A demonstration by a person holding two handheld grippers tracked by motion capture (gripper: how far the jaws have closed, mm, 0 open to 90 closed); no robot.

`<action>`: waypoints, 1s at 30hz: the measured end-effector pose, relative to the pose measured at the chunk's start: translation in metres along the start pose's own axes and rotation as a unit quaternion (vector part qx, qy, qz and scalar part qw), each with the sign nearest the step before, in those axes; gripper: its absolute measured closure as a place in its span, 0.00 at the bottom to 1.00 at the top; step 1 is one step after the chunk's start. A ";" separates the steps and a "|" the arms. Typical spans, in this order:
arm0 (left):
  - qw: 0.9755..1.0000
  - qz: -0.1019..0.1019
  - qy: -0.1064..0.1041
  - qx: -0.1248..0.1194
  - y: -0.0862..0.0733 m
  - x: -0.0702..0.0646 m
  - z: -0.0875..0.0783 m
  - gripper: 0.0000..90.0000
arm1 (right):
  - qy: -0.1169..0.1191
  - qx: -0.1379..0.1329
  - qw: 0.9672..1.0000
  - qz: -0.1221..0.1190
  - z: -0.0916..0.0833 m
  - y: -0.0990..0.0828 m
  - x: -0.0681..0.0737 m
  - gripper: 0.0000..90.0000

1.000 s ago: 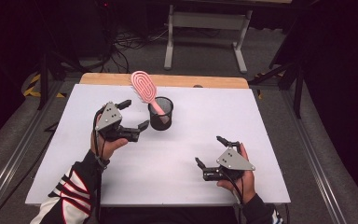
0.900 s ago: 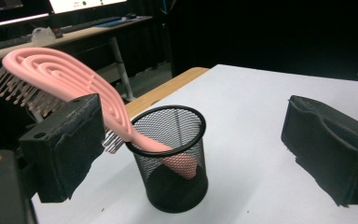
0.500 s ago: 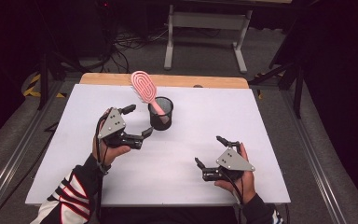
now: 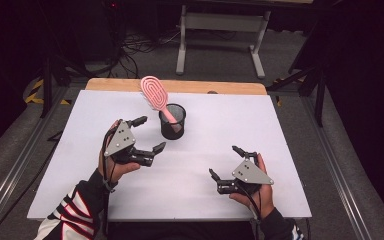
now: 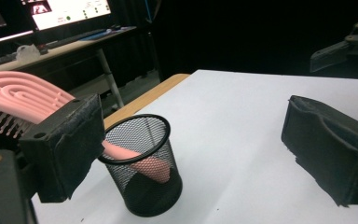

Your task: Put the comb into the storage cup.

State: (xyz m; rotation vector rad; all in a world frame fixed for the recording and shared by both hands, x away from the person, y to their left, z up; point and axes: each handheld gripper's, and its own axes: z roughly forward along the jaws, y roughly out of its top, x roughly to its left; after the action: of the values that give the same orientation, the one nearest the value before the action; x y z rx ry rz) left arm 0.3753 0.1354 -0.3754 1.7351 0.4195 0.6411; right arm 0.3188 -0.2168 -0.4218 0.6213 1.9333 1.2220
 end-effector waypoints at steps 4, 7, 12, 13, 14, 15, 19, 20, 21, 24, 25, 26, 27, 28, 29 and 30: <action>1.000 0.009 -0.006 0.000 0.001 -0.006 -0.004 0.08 | 0.000 -0.002 1.000 0.001 -0.001 0.000 -0.001 0.05; 1.000 0.019 -0.003 0.004 0.001 -0.009 -0.006 0.08 | 0.000 -0.003 1.000 -0.001 -0.001 0.000 -0.001 0.05; 1.000 0.023 -0.006 0.007 0.000 -0.012 -0.008 0.07 | 0.001 -0.004 1.000 0.000 -0.001 0.000 -0.001 0.05; 0.999 0.029 -0.008 0.011 0.000 -0.014 -0.009 0.07 | 0.000 -0.006 1.000 0.000 -0.002 0.001 -0.001 0.05; 0.999 0.030 -0.008 0.011 0.000 -0.016 -0.010 0.07 | 0.000 -0.006 1.000 0.000 -0.002 0.001 -0.001 0.05; 0.999 0.032 -0.010 0.011 0.000 -0.017 -0.011 0.07 | 0.000 -0.007 1.000 0.000 -0.002 0.001 0.000 0.05; 0.999 0.047 -0.006 0.018 -0.002 -0.021 -0.013 0.07 | 0.000 -0.008 1.000 -0.002 -0.002 0.001 0.000 0.05; 0.999 0.049 -0.005 0.020 -0.003 -0.022 -0.013 0.07 | 0.000 -0.007 1.000 -0.003 -0.002 0.001 0.001 0.05; 0.998 0.051 -0.006 0.023 -0.004 -0.023 -0.014 0.07 | -0.002 -0.007 1.000 -0.004 -0.002 0.001 0.001 0.05; 0.998 0.052 -0.007 0.027 -0.007 -0.024 -0.016 0.07 | -0.001 -0.007 1.000 -0.003 -0.002 0.002 0.002 0.05; 0.998 0.055 -0.006 0.030 -0.008 -0.024 -0.016 0.07 | -0.002 -0.007 1.000 -0.004 -0.002 0.002 0.002 0.05; 0.998 0.057 -0.006 0.032 -0.010 -0.025 -0.017 0.07 | -0.001 -0.008 1.000 -0.004 -0.002 0.002 0.002 0.05; 0.998 0.057 -0.006 0.032 -0.010 -0.025 -0.017 0.07 | 0.000 -0.008 1.000 -0.004 -0.002 0.002 0.002 0.05; 0.998 0.057 -0.007 0.033 -0.012 -0.027 -0.019 0.07 | 0.000 -0.007 1.000 -0.005 -0.002 0.002 0.002 0.05; 0.998 0.060 -0.005 0.035 -0.014 -0.028 -0.019 0.07 | 0.001 -0.007 1.000 -0.005 -0.002 0.002 0.002 0.05; 0.997 0.063 -0.004 0.035 -0.015 -0.028 -0.020 0.07 | 0.001 -0.007 1.000 -0.006 -0.002 0.002 0.003 0.05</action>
State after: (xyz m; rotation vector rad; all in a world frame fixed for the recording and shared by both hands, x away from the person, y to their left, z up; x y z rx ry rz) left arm 0.3415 0.1377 -0.3922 1.8419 0.3321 0.7166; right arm 0.3153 -0.2154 -0.4202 0.6013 1.9263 1.2280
